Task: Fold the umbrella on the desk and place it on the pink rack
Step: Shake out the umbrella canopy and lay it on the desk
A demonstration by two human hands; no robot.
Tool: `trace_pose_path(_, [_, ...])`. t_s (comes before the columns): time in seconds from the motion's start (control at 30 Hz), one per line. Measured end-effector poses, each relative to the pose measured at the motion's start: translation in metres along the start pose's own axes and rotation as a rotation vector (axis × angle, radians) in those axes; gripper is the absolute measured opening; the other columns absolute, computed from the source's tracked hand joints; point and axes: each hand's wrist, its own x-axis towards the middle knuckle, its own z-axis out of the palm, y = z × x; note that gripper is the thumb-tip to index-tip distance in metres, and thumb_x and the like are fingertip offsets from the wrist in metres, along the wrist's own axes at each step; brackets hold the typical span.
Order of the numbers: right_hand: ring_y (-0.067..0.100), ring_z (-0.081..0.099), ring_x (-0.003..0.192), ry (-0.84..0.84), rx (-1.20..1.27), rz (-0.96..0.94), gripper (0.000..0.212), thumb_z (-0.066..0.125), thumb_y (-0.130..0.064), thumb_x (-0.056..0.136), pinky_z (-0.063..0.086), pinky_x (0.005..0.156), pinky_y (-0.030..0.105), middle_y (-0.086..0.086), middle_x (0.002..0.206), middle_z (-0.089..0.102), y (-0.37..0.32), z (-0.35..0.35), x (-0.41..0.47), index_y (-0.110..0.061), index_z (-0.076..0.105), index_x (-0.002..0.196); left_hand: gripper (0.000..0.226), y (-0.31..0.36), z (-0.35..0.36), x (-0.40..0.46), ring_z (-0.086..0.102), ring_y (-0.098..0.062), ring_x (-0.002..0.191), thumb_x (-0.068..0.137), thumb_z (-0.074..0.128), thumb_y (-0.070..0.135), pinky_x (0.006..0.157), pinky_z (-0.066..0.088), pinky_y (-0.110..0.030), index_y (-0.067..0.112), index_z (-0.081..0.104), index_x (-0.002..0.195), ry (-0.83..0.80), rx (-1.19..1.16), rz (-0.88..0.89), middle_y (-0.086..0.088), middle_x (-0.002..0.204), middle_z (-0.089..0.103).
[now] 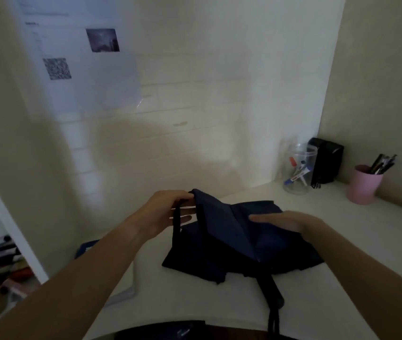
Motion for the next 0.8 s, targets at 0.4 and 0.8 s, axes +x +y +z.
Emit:
trace_pose_path(0.4, [0.023, 0.048, 0.054, -0.129, 1.171, 0.019, 0.027, 0.035, 0.000, 0.103, 0.042, 0.043, 0.027, 0.011, 0.076, 0.048, -0.039, 0.144, 0.067, -0.002, 0.055, 0.085, 0.014, 0.084, 0.098, 0.031, 0.061, -0.014, 0.067, 0.087, 0.068, 0.021, 0.063, 0.045, -0.023, 0.011, 0.068, 0.077, -0.120, 0.602, 0.235, -0.001, 0.074, 0.066])
trace_pose_path(0.8, [0.035, 0.065, 0.100, -0.295, 1.099, -0.048, 0.027, 0.048, -0.011, 0.099, 0.056, 0.087, 0.048, 0.021, 0.116, 0.066, 0.019, 0.103, 0.002, 0.004, 0.062, 0.116, 0.005, -0.037, 0.099, -0.017, 0.056, -0.022, 0.065, 0.079, 0.062, 0.019, 0.058, 0.040, -0.033, 0.014, 0.063, 0.077, 0.140, 1.666, 1.077, -0.005, 0.080, 0.062])
